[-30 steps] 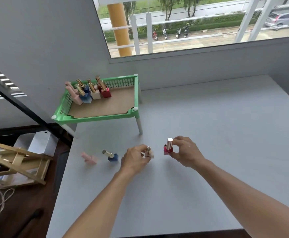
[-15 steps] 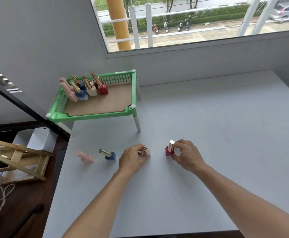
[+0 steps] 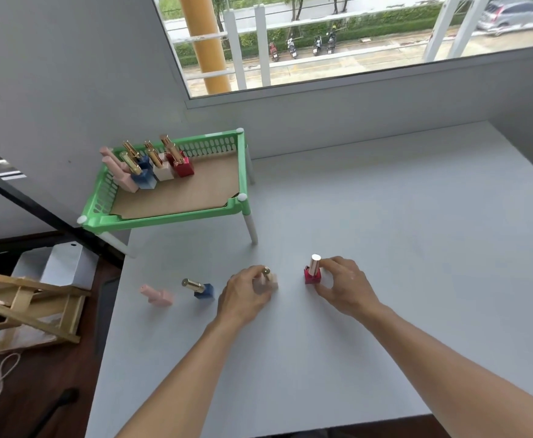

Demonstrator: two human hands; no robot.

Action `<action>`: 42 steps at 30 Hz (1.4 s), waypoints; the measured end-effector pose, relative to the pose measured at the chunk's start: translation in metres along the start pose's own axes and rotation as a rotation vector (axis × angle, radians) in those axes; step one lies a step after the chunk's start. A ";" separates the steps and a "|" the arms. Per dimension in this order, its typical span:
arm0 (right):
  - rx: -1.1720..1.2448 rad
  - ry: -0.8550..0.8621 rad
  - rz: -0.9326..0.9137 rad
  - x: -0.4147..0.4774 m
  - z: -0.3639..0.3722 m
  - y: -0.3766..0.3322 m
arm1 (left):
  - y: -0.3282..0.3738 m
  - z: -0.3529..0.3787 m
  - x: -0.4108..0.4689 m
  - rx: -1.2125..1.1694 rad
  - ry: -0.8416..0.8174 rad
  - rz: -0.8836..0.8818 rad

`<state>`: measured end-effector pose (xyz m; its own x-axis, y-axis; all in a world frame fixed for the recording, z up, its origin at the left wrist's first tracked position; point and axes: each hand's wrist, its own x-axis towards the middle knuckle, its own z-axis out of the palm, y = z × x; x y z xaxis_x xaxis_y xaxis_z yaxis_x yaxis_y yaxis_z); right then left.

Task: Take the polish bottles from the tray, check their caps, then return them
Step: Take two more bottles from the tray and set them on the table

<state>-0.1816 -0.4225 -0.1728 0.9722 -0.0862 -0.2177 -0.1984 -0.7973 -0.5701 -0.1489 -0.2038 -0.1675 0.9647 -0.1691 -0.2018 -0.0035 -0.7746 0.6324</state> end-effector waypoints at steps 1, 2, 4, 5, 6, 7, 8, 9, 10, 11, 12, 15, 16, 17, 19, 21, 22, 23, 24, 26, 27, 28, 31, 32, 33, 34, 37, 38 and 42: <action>-0.009 0.001 0.014 -0.002 0.000 0.000 | -0.001 0.000 -0.002 0.003 0.002 0.014; -0.021 0.003 0.032 -0.005 0.000 0.000 | -0.001 0.000 -0.004 0.005 -0.001 0.026; -0.036 0.023 0.067 -0.012 0.002 0.001 | -0.004 -0.001 -0.008 0.018 -0.017 0.044; -0.046 0.034 0.084 -0.016 0.004 0.001 | -0.006 -0.001 -0.010 0.033 -0.019 0.060; -0.059 0.037 0.099 -0.020 0.005 0.002 | -0.008 -0.001 -0.012 0.050 -0.016 0.083; -0.074 0.033 0.112 -0.025 0.008 0.002 | -0.010 0.000 -0.014 0.066 -0.013 0.106; -0.085 0.028 0.123 -0.029 0.010 0.002 | -0.013 0.001 -0.017 0.081 -0.017 0.120; -0.093 0.026 0.134 -0.033 0.013 0.001 | -0.017 0.002 -0.019 0.098 -0.032 0.124; -0.101 0.027 0.144 -0.037 0.016 0.000 | -0.021 0.003 -0.022 0.122 -0.054 0.123; -0.107 0.032 0.152 -0.041 0.019 -0.002 | -0.025 0.004 -0.024 0.155 -0.075 0.121; -0.111 0.037 0.161 -0.044 0.023 -0.004 | -0.029 0.005 -0.026 0.188 -0.086 0.123; -0.124 0.050 0.182 -0.052 0.034 -0.014 | -0.041 0.006 -0.034 0.252 -0.092 0.150; -0.127 0.054 0.184 -0.054 0.035 -0.016 | -0.042 0.008 -0.035 0.274 -0.088 0.162; -0.141 0.057 0.176 -0.056 0.040 -0.024 | -0.050 0.006 -0.039 0.287 -0.085 0.167; -0.154 0.083 0.157 -0.060 0.047 -0.033 | -0.058 0.005 -0.045 0.305 -0.078 0.184; -0.156 0.105 0.148 -0.064 0.052 -0.040 | -0.064 0.005 -0.051 0.316 -0.070 0.207; -0.160 0.105 0.148 -0.066 0.057 -0.045 | -0.069 0.004 -0.055 0.319 -0.061 0.219; -0.163 0.104 0.146 -0.067 0.063 -0.050 | -0.075 0.002 -0.058 0.322 -0.051 0.228; -0.162 0.106 0.142 -0.068 0.067 -0.054 | -0.081 0.001 -0.061 0.327 -0.042 0.235; -0.156 0.115 0.127 -0.071 0.076 -0.063 | -0.092 -0.001 -0.069 0.342 -0.024 0.248; -0.156 0.118 0.120 -0.072 0.079 -0.067 | -0.097 -0.002 -0.072 0.346 -0.015 0.254; -0.156 0.120 0.113 -0.072 0.082 -0.071 | -0.102 -0.003 -0.075 0.347 -0.009 0.258; -0.158 0.121 0.097 -0.071 0.090 -0.082 | -0.114 -0.008 -0.081 0.343 -0.002 0.262; -0.160 0.121 0.091 -0.071 0.092 -0.086 | -0.117 -0.009 -0.083 0.344 -0.003 0.262; -0.162 0.121 0.085 -0.071 0.095 -0.090 | -0.120 -0.011 -0.084 0.345 -0.005 0.262; -0.163 0.123 0.080 -0.070 0.098 -0.094 | -0.123 -0.012 -0.085 0.344 -0.005 0.262; -0.155 0.133 0.066 -0.068 0.105 -0.104 | -0.131 -0.017 -0.088 0.342 -0.006 0.258; -0.154 0.132 0.061 -0.067 0.107 -0.107 | -0.134 -0.019 -0.089 0.350 -0.004 0.257; -0.168 0.113 0.035 -0.064 0.117 -0.120 | -0.145 -0.027 -0.093 0.361 0.010 0.259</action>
<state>-0.2343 -0.2513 -0.1828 0.9746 -0.1749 -0.1396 -0.2183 -0.8803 -0.4212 -0.2306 -0.0596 -0.2205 0.9225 -0.3808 -0.0630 -0.3352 -0.8712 0.3587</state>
